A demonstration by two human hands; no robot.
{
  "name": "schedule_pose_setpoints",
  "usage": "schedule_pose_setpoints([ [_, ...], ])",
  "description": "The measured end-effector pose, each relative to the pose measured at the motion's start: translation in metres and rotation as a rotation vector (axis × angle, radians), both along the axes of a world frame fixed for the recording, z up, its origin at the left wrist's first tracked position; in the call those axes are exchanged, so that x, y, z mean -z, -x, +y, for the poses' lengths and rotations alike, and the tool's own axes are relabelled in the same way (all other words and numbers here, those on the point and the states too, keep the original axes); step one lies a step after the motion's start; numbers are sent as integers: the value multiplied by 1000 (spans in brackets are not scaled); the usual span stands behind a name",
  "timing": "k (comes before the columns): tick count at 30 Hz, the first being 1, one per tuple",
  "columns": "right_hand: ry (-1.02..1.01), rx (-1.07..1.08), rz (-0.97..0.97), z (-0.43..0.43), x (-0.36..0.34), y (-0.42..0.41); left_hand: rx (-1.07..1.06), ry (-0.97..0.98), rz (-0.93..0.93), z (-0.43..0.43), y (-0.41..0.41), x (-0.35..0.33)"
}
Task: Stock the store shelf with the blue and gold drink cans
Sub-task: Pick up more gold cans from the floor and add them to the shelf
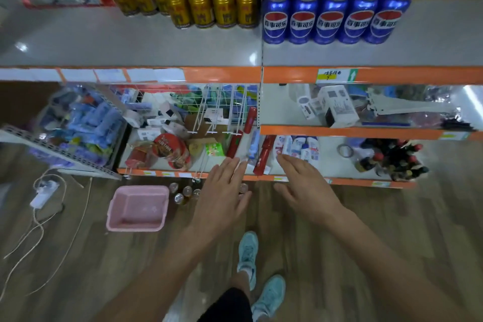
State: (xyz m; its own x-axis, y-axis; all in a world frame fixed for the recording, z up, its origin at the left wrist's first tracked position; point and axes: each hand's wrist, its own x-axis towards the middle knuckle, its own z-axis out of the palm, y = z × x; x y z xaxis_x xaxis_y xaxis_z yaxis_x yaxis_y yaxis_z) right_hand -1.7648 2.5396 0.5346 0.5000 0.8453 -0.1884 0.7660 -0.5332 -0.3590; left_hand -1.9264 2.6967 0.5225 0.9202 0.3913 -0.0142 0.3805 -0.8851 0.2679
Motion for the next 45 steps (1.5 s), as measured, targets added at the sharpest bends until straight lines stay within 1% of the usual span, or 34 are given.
schedule_pose_setpoints([
  [6,84,-50,40,21,33,43,-16,32,64,18,43,30],
  [12,119,5,57,60,88,78,39,91,78,64,65,83],
  [15,143,85,87,86,121,96,102,132,121,103,73,117],
  [21,81,309,109,132,197,128,253,144,172,171,70,198],
  [24,104,358,130,143,255,135,319,131,224,188,68,253],
  [27,150,377,129,149,325,135,343,121,224,193,66,318],
  [31,219,339,144,151,432,122,374,28,213,190,61,423],
  [36,322,237,127,150,569,94,381,14,231,190,37,571],
  [39,315,188,126,154,635,80,409,19,249,193,22,646],
  [42,310,207,76,161,694,67,535,-126,269,197,1,698],
  [43,296,223,56,163,712,64,583,-150,243,199,-6,715],
  [45,253,233,7,165,746,58,610,-139,220,202,-22,742],
])
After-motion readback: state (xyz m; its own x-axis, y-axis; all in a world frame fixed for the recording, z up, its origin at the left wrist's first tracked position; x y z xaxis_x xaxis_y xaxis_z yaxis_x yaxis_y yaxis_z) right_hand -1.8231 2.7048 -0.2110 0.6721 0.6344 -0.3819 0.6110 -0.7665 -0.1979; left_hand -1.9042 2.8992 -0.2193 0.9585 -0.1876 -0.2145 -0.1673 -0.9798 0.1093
